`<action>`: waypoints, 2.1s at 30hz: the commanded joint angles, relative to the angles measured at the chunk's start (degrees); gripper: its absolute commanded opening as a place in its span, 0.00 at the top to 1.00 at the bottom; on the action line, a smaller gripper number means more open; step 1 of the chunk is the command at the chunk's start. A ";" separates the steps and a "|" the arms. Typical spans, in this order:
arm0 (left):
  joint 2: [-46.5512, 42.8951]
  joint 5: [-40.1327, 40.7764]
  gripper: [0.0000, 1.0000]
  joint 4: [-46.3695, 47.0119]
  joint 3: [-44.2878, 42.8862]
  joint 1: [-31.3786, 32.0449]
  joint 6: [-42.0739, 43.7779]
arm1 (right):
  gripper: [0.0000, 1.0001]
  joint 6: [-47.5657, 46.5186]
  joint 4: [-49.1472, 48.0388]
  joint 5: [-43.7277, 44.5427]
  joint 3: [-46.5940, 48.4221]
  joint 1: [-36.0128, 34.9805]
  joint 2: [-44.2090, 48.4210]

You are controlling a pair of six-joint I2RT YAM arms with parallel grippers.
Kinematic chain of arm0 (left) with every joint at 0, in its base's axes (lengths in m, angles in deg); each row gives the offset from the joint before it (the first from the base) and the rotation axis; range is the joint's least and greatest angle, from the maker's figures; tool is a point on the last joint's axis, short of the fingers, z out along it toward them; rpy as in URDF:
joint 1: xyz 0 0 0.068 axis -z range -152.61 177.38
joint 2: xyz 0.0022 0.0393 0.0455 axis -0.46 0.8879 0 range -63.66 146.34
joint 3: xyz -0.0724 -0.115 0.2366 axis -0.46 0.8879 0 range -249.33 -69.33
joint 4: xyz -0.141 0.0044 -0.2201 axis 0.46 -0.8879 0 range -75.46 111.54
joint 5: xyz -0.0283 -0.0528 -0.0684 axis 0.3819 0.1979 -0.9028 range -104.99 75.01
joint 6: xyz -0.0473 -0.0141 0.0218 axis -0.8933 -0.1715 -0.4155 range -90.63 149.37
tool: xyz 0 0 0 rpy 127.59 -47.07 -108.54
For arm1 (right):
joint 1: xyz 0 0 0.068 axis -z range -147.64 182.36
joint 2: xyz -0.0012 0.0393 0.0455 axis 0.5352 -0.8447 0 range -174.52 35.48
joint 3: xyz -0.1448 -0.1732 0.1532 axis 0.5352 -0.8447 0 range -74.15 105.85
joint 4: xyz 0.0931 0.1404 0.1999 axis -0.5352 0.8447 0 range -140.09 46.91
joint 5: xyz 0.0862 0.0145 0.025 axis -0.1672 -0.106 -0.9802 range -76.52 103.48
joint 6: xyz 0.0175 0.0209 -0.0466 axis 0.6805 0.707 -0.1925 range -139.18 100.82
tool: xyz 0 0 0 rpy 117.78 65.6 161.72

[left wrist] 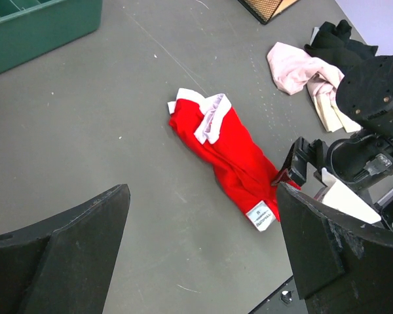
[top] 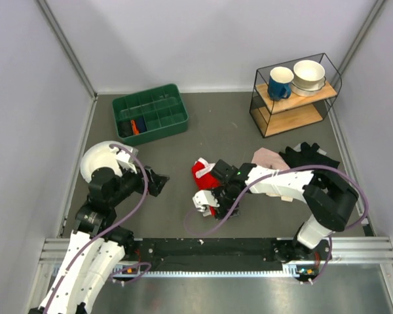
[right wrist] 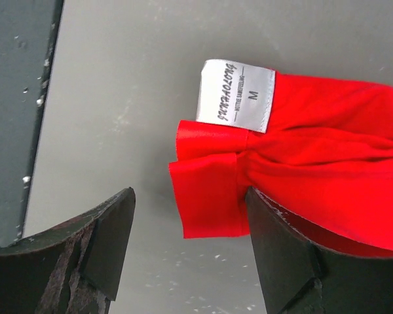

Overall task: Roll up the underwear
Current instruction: Roll the underwear to the center of the board.

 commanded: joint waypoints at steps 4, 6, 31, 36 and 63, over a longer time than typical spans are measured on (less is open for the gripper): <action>-0.18 -1.88 0.01 3.33 0.82 -0.11 -0.36 | 0.30 -2.69 -11.80 6.10 -2.84 -3.59 1.67; -0.18 -2.40 0.01 3.51 1.08 -0.11 -0.36 | 0.30 -2.78 -11.98 6.02 -3.02 -3.59 1.94; 0.44 -7.77 0.02 5.80 1.53 -0.02 1.92 | 0.77 -0.85 -4.09 3.03 1.81 -2.63 -8.16; -0.62 -6.52 0.02 2.10 -3.92 -0.02 12.37 | 0.82 0.03 7.40 -3.03 7.95 1.40 -10.89; 8.41 -18.44 0.09 5.26 -10.61 19.54 30.40 | 0.82 -2.61 43.57 -21.58 39.87 15.39 -40.42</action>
